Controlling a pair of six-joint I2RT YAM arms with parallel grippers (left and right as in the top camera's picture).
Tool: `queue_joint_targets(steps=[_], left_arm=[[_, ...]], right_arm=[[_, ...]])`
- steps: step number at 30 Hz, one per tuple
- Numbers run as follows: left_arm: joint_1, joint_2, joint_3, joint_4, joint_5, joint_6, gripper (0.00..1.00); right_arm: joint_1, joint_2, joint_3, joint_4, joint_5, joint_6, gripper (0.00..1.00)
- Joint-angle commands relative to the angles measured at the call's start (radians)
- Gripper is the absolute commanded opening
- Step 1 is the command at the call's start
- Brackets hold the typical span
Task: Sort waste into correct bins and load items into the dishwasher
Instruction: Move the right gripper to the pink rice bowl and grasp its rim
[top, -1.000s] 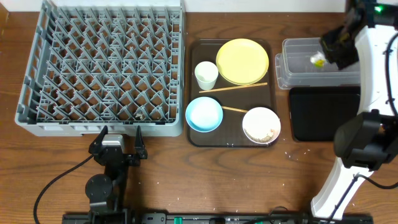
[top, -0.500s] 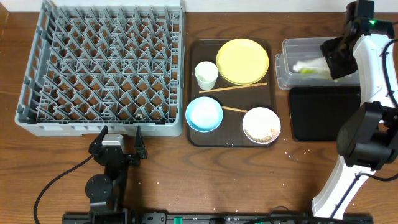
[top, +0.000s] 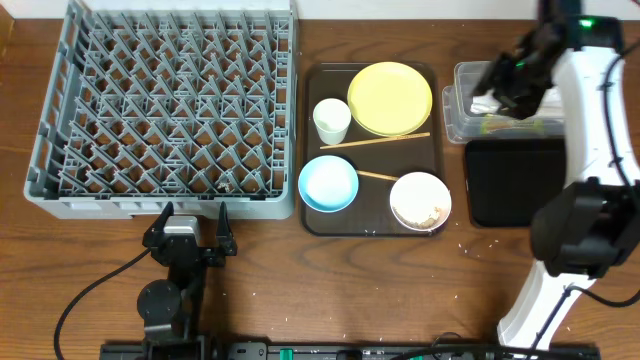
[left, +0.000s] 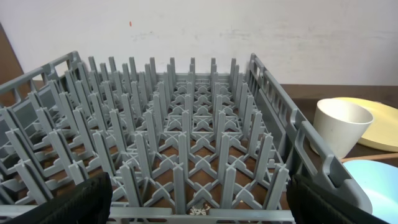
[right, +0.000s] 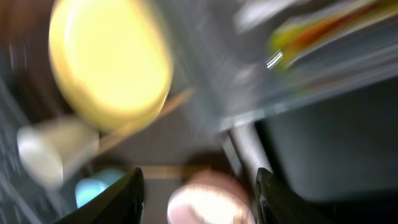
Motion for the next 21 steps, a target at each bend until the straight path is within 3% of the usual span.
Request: queue_joint_targets(steps=[1,9,21], left_arm=[[0.003,-0.008,-0.018,-0.031,0.01,0.006,0.91],[0.003,-0.008,-0.018,-0.031,0.01,0.006,0.91],[0.003,-0.008,-0.018,-0.031,0.01,0.006,0.91]], right_arm=[[0.14,-0.038,0.014,-0.063,-0.001,-0.146,0.57],[0.394,-0.037,-0.094,-0.137,0.137,-0.183,0.58],[0.543,-0.037,-0.441,0.005,0.231,-0.043,0.45]])
